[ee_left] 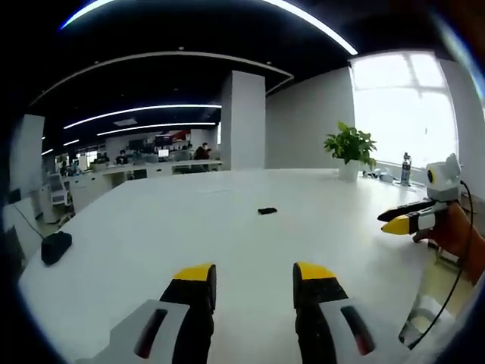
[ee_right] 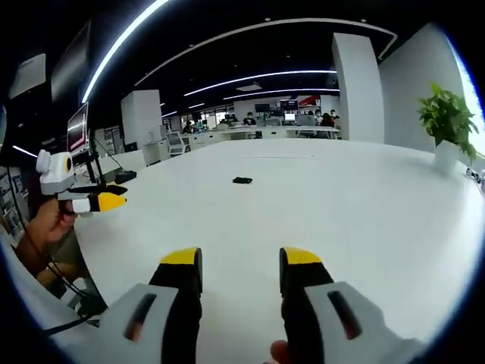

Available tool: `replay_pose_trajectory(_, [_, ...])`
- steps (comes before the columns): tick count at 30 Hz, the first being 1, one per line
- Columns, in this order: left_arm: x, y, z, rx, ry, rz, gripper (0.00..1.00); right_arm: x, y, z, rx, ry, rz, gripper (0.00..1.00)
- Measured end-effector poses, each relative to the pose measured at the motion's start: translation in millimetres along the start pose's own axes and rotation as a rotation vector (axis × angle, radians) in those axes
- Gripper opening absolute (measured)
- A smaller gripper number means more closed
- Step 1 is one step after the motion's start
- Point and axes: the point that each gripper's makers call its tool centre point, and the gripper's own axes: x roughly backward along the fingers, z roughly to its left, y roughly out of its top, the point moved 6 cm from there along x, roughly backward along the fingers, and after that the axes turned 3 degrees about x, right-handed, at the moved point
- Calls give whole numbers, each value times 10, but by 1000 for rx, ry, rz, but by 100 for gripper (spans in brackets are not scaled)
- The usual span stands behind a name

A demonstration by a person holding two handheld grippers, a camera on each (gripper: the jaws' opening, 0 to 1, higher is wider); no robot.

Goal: Snap the two parts of the plastic buckle together until the buckle closes and remains connected.

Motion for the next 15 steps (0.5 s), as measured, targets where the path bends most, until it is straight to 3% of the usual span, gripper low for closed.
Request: replay_pose_trajectory(15, [-28,-31,13,13,-2,9,39,-31,-25,-9,-11,-13,9,40])
